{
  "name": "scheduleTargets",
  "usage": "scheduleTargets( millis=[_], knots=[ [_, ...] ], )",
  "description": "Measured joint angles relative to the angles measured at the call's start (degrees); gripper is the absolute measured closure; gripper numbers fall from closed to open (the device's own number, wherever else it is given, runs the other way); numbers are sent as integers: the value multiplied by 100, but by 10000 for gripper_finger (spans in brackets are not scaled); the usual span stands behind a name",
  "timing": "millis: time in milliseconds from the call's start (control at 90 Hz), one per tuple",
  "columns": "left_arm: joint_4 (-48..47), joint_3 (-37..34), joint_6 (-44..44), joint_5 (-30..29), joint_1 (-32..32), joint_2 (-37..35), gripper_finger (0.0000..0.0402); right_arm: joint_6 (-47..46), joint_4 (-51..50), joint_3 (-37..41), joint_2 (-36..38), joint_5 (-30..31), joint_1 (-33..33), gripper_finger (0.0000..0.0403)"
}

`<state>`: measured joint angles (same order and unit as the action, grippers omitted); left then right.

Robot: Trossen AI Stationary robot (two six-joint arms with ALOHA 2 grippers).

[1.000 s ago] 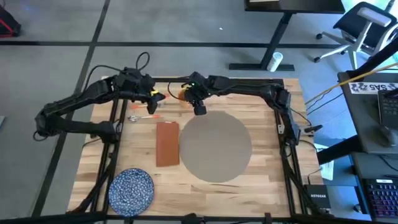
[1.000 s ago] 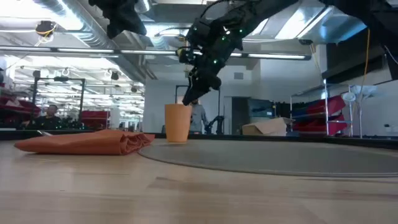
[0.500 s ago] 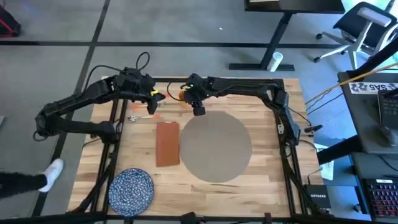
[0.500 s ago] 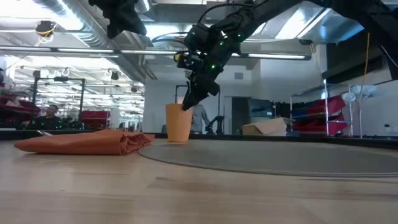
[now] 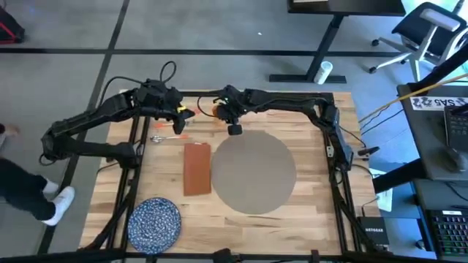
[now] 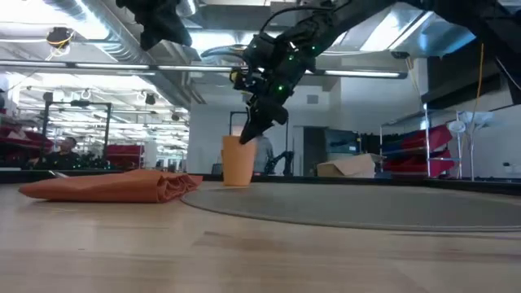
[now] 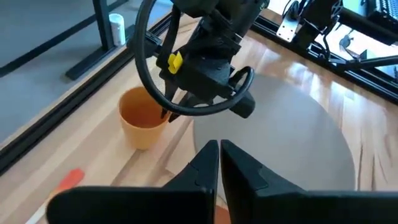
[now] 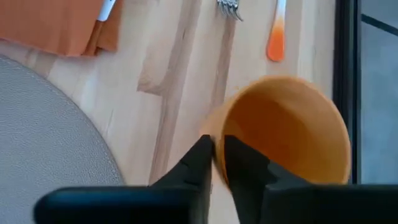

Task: Set table place
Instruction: Move the yellow cup to the top right of the table

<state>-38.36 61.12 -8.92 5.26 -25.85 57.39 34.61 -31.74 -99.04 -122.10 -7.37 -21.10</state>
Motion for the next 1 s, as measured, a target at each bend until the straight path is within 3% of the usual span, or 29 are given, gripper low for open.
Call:
scheduleTargets(
  millis=[233,456,744,1000],
  knots=[
    [2,0,1,0,0,0,402,-13,-385,-89,0,189,7,398],
    [3,0,32,0,-1,0,402,-158,-1051,-835,0,323,-35,401],
    [3,0,70,2,-2,0,402,-326,-2233,-1938,4,-478,-365,402],
    [59,2,185,2,-2,0,402,-139,-2717,-2223,72,-907,-440,402]
  ],
)
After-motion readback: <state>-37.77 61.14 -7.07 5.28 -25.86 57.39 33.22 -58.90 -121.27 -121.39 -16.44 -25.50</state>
